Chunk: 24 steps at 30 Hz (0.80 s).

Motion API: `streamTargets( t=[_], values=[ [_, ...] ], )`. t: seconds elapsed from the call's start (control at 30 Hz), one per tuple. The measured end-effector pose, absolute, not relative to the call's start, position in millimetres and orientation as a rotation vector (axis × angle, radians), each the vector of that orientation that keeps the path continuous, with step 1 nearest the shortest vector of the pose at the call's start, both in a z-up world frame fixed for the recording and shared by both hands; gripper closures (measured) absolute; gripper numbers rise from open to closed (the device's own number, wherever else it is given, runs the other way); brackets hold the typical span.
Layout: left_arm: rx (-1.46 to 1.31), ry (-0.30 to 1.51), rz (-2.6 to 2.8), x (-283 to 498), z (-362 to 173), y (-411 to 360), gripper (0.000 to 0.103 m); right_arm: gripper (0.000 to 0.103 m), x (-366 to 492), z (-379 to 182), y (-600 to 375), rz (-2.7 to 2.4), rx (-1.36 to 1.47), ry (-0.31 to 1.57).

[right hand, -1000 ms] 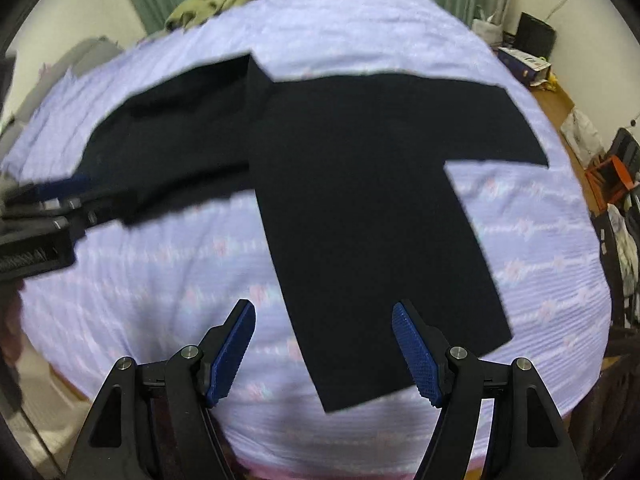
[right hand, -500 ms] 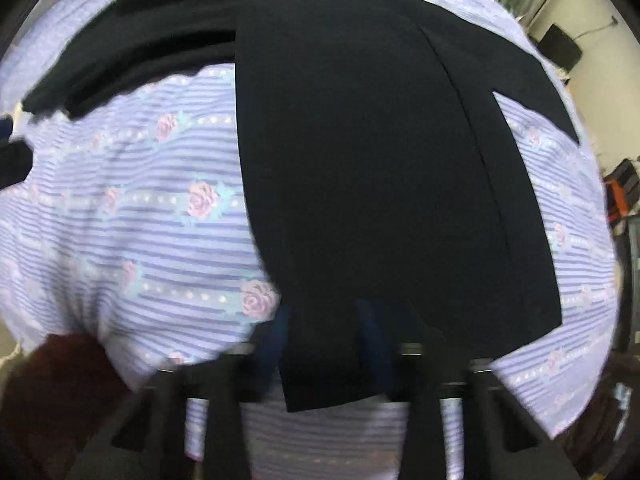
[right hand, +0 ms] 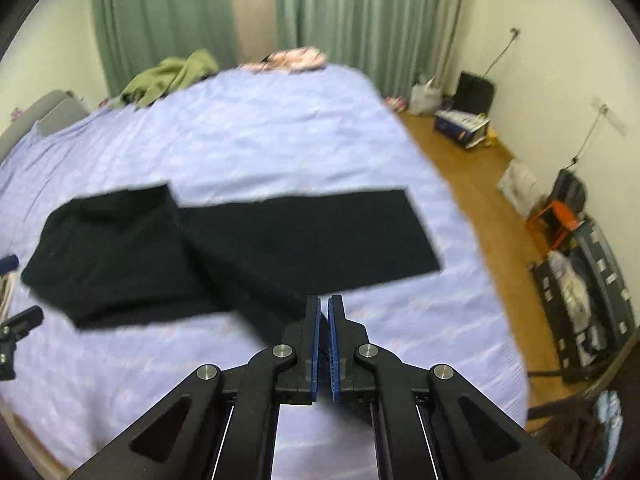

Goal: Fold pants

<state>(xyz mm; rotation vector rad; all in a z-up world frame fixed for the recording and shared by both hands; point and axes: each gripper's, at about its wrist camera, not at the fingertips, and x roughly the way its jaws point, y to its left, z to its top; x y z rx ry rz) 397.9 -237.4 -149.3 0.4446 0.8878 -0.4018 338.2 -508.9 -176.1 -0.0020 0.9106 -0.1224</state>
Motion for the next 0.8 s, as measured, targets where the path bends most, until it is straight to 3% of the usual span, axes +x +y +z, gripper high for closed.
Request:
streamTargets(
  t=[0.13, 0.33, 0.37, 0.4, 0.43, 0.47, 0.8],
  values=[
    [0.573, 0.821, -0.577, 436.8, -144.3, -280.5, 0.003, 0.099, 351.5, -162.1, -523.2, -0.164, -0.002, 0.883],
    [0.772, 0.914, -0.741, 495.0, -192.4, -341.1, 0.004, 0.098, 373.7, -187.5, -555.1, -0.167, 0.139, 0.919],
    [0.766, 0.920, -0.762, 500.7, -197.8, -345.8, 0.004, 0.095, 374.4, -196.0, -561.3, -0.182, 0.160, 0.933],
    [0.755, 0.936, -0.784, 505.2, -203.8, -349.7, 0.004, 0.082, 373.3, -204.8, -566.3, -0.192, 0.172, 0.954],
    [0.746, 0.954, -0.808, 511.1, -211.4, -354.0, 0.004, 0.062, 371.9, -213.2, -570.4, -0.195, 0.181, 0.973],
    [0.749, 0.960, -0.817, 511.0, -216.1, -357.8, 0.004, 0.056, 367.4, -225.1, -575.4, -0.195, 0.198, 0.989],
    [0.827, 1.025, -0.946, 527.4, -280.7, -393.2, 0.004, 0.053, 357.3, -332.6, -603.9, -0.179, 0.440, 1.136]
  ],
)
